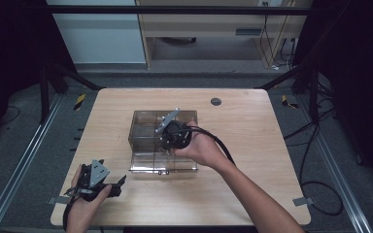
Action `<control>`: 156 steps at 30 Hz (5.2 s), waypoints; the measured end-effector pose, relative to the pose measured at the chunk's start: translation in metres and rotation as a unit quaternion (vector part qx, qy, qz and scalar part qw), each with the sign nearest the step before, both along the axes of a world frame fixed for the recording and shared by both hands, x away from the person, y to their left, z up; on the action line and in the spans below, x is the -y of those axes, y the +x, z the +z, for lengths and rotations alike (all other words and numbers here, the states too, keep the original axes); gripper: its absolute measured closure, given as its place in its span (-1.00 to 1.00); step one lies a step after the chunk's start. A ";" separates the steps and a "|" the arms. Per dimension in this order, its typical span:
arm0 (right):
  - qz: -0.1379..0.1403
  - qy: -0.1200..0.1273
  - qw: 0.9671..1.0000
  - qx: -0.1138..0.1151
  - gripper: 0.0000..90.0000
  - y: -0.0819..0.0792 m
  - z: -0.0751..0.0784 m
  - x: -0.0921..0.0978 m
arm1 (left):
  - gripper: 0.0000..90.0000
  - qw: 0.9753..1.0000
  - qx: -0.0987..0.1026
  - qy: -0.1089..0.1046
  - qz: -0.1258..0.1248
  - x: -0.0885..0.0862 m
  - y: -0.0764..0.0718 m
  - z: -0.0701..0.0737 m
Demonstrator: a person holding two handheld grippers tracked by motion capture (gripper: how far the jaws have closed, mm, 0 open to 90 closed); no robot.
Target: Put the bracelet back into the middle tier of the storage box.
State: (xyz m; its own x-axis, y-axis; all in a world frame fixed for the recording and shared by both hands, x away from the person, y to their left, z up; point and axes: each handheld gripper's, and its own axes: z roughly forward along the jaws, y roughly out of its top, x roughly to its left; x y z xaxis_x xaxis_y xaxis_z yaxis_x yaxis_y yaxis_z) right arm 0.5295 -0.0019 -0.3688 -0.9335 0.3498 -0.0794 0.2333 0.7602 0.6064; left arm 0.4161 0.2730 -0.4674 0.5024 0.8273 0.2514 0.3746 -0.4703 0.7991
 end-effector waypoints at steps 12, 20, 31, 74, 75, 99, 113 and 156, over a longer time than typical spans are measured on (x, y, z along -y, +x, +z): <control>0.005 -0.013 1.000 -0.014 0.86 -0.004 -0.018 -0.010 | -0.86 1.000 -0.001 0.000 0.001 -0.001 0.000 0.000; 0.009 -0.016 0.999 -0.026 0.86 -0.005 -0.030 -0.014 | -0.86 1.000 -0.001 0.000 0.001 -0.001 0.000 0.000; 0.005 -0.025 0.999 -0.038 0.86 -0.003 -0.045 -0.016 | -0.86 1.000 -0.001 -0.001 0.001 -0.001 0.000 0.000; -0.018 0.004 1.000 -0.025 0.93 -0.016 -0.025 0.004 | -0.84 1.000 -0.012 -0.009 0.016 -0.007 0.001 0.000; -0.018 0.009 1.000 -0.022 0.96 -0.017 -0.023 0.006 | -0.84 1.000 -0.012 -0.009 0.016 -0.007 0.001 0.000; -0.072 0.090 0.993 -0.014 1.00 -0.054 -0.026 0.049 | -0.82 0.999 -0.008 -0.038 0.021 -0.003 0.007 0.016; -0.104 0.116 0.988 -0.016 1.00 -0.069 -0.045 0.060 | -0.81 0.999 -0.001 -0.037 -0.002 0.022 0.029 0.047; -0.127 0.141 0.982 -0.017 1.00 -0.098 -0.080 0.066 | 0.27 0.998 -0.024 -0.039 -0.042 0.101 0.094 0.085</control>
